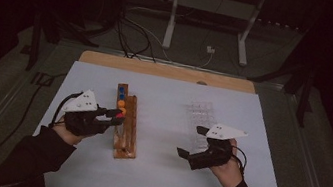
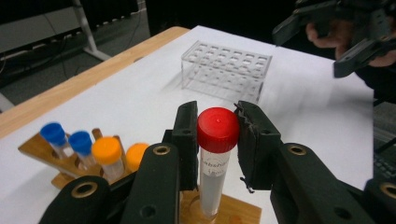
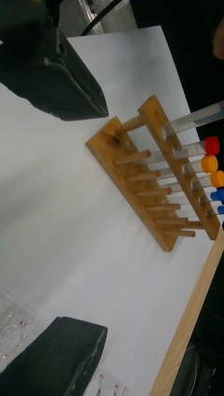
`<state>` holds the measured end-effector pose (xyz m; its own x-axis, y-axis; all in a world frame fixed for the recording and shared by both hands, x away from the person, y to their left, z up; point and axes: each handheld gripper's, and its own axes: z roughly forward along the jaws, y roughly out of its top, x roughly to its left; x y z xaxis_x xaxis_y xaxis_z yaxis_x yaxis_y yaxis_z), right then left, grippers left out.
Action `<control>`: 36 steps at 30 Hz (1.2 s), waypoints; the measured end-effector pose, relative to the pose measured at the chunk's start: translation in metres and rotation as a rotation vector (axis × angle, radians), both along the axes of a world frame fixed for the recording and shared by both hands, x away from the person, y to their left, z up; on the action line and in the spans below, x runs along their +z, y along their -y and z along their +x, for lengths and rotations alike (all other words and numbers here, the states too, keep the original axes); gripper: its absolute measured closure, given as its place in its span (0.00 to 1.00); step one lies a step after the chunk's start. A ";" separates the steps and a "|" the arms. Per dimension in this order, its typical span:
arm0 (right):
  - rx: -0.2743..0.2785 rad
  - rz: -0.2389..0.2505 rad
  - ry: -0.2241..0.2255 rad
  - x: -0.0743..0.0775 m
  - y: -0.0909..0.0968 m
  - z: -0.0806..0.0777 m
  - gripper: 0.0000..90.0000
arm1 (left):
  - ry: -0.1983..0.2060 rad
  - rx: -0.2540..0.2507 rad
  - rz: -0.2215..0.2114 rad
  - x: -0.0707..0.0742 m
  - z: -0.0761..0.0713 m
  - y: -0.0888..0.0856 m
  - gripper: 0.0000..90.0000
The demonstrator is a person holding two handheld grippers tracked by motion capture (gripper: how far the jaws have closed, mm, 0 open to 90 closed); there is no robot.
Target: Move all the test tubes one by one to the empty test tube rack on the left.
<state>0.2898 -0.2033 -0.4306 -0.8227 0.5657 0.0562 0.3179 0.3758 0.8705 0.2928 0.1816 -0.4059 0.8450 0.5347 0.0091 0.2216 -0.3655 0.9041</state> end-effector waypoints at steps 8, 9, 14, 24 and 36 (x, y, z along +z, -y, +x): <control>0.004 -0.002 0.000 0.000 0.002 0.000 0.00 | -0.049 0.006 0.004 -0.023 0.007 0.000 0.80; 0.008 0.000 -0.003 0.000 0.002 0.000 0.00 | -0.044 0.008 0.008 -0.025 0.007 0.000 0.80; 0.011 0.007 -0.002 0.000 0.003 -0.001 0.00 | -0.060 0.017 0.015 -0.041 0.009 0.001 0.80; 0.016 0.015 -0.011 0.001 0.005 0.000 0.00 | -0.061 0.001 -0.013 -0.044 0.007 -0.001 0.79; 0.020 0.025 -0.015 0.001 0.007 -0.002 0.00 | -0.051 -0.059 -0.049 -0.030 -0.006 -0.009 0.17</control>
<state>0.2882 -0.2104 -0.4298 -0.8328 0.5475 0.0822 0.3233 0.3606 0.8749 0.2867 0.1905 -0.4362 0.8740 0.4823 -0.0591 0.2466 -0.3353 0.9093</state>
